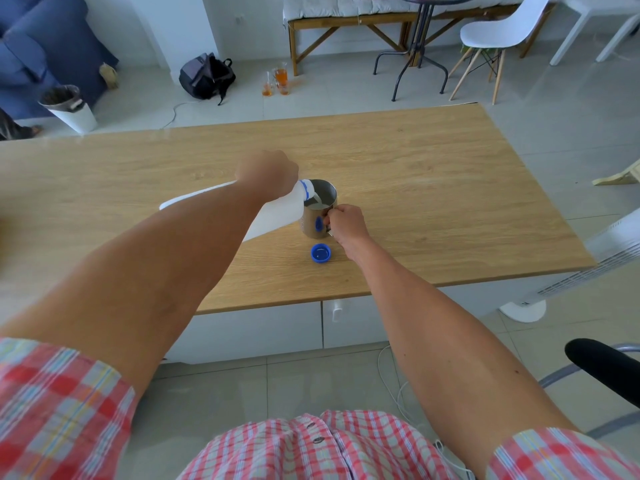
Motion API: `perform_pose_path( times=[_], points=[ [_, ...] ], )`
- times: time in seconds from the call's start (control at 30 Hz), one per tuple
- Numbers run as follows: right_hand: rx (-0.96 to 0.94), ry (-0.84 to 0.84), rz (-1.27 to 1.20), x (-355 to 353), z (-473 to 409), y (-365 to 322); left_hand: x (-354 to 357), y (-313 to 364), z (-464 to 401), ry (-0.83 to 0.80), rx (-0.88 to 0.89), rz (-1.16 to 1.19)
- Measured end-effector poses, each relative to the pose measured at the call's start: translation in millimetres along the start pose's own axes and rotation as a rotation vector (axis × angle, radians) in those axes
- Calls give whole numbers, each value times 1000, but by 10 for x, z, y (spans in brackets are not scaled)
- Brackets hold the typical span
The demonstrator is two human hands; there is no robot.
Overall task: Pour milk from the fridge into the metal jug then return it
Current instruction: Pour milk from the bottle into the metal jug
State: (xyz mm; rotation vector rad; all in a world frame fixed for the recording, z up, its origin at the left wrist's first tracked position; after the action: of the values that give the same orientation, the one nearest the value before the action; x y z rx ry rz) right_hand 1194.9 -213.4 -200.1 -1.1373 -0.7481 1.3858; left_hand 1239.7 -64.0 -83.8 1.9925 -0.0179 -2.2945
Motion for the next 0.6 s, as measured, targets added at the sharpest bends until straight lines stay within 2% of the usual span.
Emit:
perform_pose_path(
  times=[0.6],
  points=[
    [-11, -10, 17, -14, 12, -11, -8, 8, 0, -3, 12, -22]
  ],
)
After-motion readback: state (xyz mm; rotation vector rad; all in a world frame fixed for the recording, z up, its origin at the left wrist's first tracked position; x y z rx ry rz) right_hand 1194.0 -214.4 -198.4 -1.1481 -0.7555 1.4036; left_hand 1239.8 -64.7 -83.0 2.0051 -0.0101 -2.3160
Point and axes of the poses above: each hand's wrist, its own z-axis away from the middle knuckle, its own x-axis out of the palm, y = z × x, the point moved 1 cm from there along -z, towards the middle knuckle, and after that the axes turned 3 degrees about -x, right-handed, at the moved point
